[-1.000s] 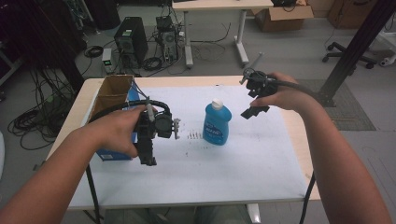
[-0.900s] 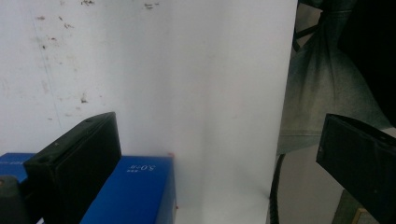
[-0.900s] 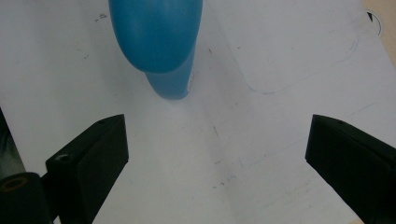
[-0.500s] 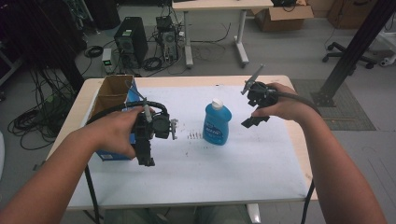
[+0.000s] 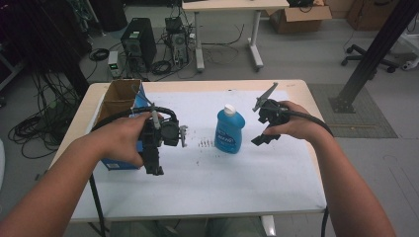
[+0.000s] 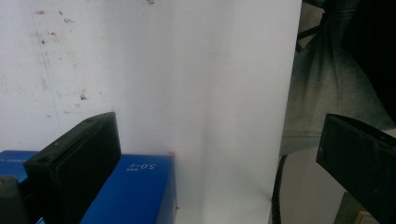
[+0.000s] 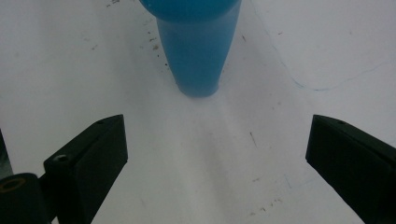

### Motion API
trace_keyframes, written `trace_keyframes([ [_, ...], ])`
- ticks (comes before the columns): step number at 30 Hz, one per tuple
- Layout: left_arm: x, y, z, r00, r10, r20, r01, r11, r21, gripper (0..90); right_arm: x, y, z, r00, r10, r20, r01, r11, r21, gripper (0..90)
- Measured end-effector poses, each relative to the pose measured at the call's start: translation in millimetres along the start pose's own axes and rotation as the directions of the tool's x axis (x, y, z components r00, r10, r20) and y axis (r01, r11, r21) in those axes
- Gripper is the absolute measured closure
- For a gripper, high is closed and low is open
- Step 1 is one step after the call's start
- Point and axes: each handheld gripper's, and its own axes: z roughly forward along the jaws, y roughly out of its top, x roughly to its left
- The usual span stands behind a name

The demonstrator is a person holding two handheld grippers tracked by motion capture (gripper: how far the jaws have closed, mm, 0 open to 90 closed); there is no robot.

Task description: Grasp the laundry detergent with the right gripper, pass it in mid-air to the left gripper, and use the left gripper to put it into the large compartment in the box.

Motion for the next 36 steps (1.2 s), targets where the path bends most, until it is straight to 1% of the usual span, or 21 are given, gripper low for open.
trace_keyframes([
  [5,-0.1,-1.1,1.0,1.0000,-0.004,0.003,0.004,1.0000,0.001,0.2,1.9,-2.9,10.3,0.9999,0.010,-0.008,-0.010,0.999,-0.033,5.6],
  [11,-1.3,-0.8,1.7,1.0000,0.000,0.003,0.000,1.0000,0.001,0.2,3.6,-5.8,21.9,0.9996,0.022,-0.017,-0.023,0.998,-0.062,5.3],
  [13,-1.4,-0.9,1.6,1.0000,0.000,0.002,0.000,1.0000,0.001,0.2,4.0,-6.4,24.6,0.9995,0.026,-0.017,-0.027,0.997,-0.066,5.2],
  [15,-1.2,-1.1,1.5,1.0000,-0.001,0.003,0.001,1.0000,0.000,0.2,4.4,-7.1,27.3,0.9993,0.030,-0.021,-0.032,0.996,-0.084,5.3],
  [18,-1.3,-1.4,2.0,1.0000,-0.002,0.004,0.002,1.0000,0.001,0.2,4.7,-8.2,30.5,0.9994,0.029,-0.019,-0.031,0.995,-0.096,5.3],
  [19,-1.4,-1.5,2.1,1.0000,-0.002,0.003,0.002,1.0000,0.002,0.2,5.2,-8.5,31.6,0.9991,0.036,-0.021,-0.038,0.994,-0.098,5.1],
  [21,-1.3,-1.5,2.0,1.0000,-0.003,0.004,0.003,1.0000,0.001,0.2,5.4,-8.9,33.1,0.9992,0.034,-0.021,-0.036,0.993,-0.112,5.1],
  [24,-1.4,-1.4,1.7,1.0000,-0.003,0.003,0.003,1.0000,-0.001,0.2,6.4,-9.1,37.5,0.9987,0.045,-0.024,-0.048,0.989,-0.140,5.0],
  [31,-1.6,-1.0,1.1,1.0000,-0.002,0.003,0.002,1.0000,0.003,0.2,9.7,-5.9,43.9,0.9984,0.052,-0.021,-0.055,0.986,-0.156,4.6],
  [33,-2.0,-0.9,1.4,1.0000,-0.002,0.004,0.002,1.0000,0.004,0.2,10.3,-4.6,45.4,0.9984,0.050,-0.026,-0.054,0.985,-0.167,4.6],
  [34,-2.5,-1.1,1.6,1.0000,-0.001,0.005,0.001,1.0000,0.003,0.2,10.2,-3.9,47.2,0.9983,0.051,-0.028,-0.056,0.981,-0.184,4.7],
  [36,-2.8,-1.4,1.9,1.0000,-0.002,0.005,0.002,1.0000,0.004,0.2,10.1,-3.8,48.0,0.9982,0.053,-0.027,-0.057,0.980,-0.189,4.6],
])
